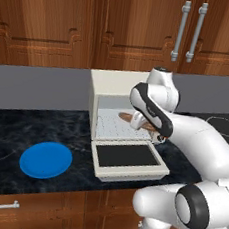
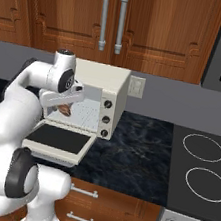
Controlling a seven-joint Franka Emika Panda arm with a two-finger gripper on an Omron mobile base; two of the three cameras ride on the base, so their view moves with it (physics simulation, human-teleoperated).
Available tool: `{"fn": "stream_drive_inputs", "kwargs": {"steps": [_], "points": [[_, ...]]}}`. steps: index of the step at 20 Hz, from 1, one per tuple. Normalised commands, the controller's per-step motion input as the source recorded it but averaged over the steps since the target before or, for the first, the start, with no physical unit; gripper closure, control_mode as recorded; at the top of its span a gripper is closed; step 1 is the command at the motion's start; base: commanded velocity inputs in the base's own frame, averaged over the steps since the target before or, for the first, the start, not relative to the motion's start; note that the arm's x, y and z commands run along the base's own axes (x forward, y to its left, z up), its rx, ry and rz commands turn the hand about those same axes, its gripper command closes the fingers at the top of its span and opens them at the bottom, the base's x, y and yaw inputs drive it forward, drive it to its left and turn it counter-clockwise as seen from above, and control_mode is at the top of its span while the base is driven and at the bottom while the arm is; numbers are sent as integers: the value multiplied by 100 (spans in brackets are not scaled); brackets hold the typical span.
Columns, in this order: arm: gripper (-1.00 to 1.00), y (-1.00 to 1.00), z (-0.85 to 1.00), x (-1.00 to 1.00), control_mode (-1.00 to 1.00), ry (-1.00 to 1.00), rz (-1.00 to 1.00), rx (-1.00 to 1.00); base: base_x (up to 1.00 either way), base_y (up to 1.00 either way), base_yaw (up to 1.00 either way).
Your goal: Pull the toaster oven rack outwards. Pick up the baguette from the plate and place it on the toaster oven rack. Close the toaster oven door fully and set the temperature to the lowest setting.
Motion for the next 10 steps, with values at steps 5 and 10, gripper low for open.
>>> {"fn": "stream_drive_inputs", "kwargs": {"steps": [5,10], "points": [[100,11,-2,0,-100,0,29,-16,0,0,0],[100,0,-1,-27,-100,-13,23,-9,0,0,0]]}}
